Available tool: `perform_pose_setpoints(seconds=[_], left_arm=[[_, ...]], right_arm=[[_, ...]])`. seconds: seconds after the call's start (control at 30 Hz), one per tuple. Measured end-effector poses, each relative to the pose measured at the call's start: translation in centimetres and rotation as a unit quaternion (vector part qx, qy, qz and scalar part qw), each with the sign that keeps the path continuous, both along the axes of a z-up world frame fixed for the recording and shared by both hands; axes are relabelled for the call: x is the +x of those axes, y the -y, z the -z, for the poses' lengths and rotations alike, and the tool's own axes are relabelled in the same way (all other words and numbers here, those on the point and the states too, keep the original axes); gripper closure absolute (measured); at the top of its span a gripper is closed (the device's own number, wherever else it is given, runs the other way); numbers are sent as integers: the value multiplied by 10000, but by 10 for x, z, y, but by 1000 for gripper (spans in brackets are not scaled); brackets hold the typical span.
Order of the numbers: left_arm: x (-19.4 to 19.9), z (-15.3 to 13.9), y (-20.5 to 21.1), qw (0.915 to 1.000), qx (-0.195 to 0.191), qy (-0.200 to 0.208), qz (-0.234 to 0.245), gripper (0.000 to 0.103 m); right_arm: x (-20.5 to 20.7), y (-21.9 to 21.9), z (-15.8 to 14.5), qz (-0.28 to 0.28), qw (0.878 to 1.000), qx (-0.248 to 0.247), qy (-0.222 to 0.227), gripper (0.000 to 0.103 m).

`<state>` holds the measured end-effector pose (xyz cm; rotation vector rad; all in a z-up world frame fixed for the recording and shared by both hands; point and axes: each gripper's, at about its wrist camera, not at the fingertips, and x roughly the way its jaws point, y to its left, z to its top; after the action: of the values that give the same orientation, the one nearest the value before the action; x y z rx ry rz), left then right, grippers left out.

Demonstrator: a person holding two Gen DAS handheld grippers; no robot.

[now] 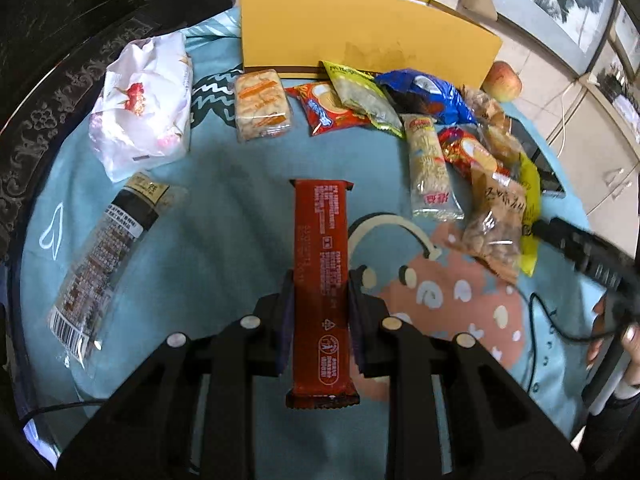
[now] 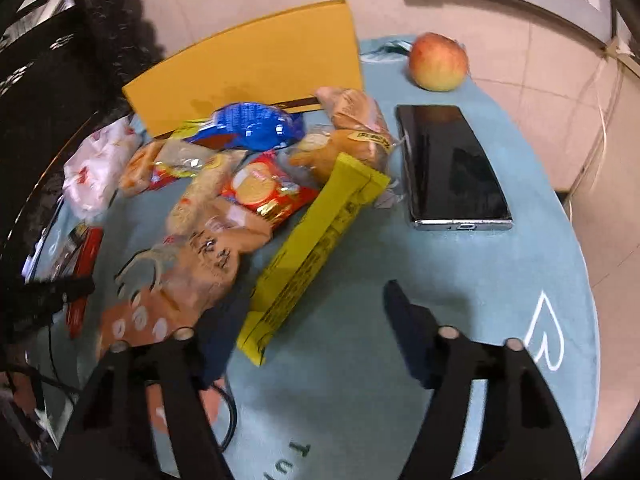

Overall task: Organize snacks
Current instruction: 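Grasp the yellow snack bar with the right gripper while the left holds the red bar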

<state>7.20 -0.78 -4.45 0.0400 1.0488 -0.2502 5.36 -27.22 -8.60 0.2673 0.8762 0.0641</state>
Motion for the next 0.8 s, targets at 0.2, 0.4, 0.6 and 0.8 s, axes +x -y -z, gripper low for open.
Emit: perform_pose_setpoints(seconds=[0.2,0.4,0.6,0.8], left_arm=[[8,9,2,9999,-71,-116,63,79],[10,7,3,9998,-112,-107,128,79],[5,-16,7,9998,-62,90,145,79],[1,-59,18,9981,239,504,276,79]], right_arm=[[31,-10,7,131,9995,44,-291,59],[19,8,-7,175,9980,600,-83,83],[0,26,-47,64,9947,905,494,83],[-6,23,-96,-214,9904,896,1029,83]])
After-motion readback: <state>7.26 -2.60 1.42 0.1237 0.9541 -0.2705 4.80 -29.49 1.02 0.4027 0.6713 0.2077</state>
